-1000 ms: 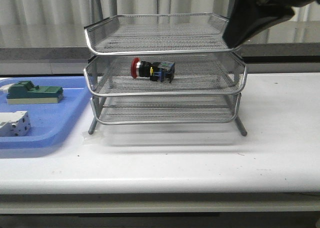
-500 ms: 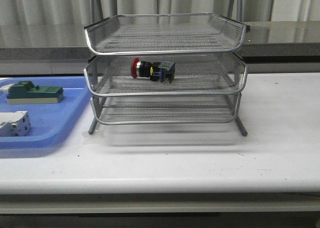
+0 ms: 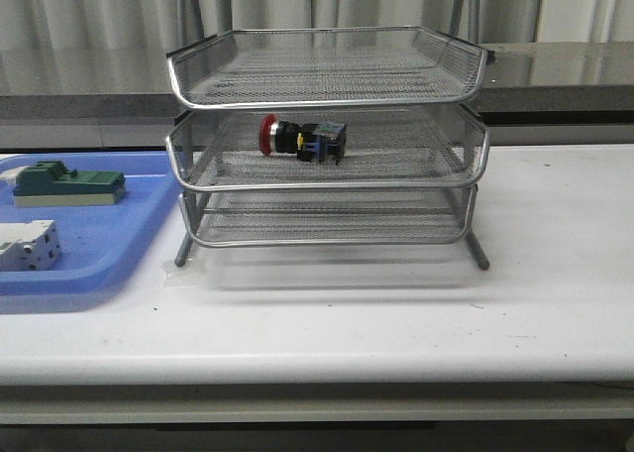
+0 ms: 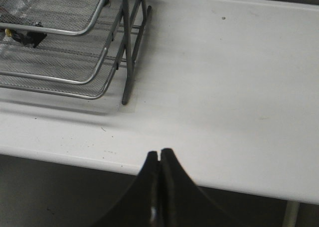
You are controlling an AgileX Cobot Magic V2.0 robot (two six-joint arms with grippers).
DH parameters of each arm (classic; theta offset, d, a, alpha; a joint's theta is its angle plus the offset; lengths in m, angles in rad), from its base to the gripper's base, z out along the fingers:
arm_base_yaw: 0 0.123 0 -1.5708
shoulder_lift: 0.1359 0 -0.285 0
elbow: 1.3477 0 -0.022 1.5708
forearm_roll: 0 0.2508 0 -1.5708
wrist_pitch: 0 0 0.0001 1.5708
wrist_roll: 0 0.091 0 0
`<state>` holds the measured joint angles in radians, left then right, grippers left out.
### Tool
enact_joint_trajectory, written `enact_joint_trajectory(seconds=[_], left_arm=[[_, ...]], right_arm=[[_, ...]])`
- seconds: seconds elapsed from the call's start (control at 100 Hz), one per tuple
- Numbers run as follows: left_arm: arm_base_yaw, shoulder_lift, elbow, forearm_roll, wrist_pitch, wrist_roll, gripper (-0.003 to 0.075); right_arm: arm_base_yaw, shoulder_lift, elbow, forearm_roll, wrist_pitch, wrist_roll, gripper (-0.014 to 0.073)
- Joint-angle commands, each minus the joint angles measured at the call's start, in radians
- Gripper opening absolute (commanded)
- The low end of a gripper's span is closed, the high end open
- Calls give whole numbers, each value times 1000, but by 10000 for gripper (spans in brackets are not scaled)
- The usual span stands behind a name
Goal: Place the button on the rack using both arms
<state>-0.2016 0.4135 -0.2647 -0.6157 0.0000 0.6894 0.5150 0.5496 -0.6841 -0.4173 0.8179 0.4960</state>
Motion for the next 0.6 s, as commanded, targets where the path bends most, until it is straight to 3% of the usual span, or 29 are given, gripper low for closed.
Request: enact_joint_trajectory(seconds=[0.0, 0.14, 0.59], left_arm=[[3, 6, -30, -10, -66, -10, -20], [3, 6, -30, -10, -66, -10, -20], [3, 6, -30, -10, -66, -10, -20]], right_arm=[[-3, -2, -24, -37, -52, 0, -57], [-3, -2, -24, -92, -40, -20, -57], [-3, -2, -24, -100, -40, -23, -57]])
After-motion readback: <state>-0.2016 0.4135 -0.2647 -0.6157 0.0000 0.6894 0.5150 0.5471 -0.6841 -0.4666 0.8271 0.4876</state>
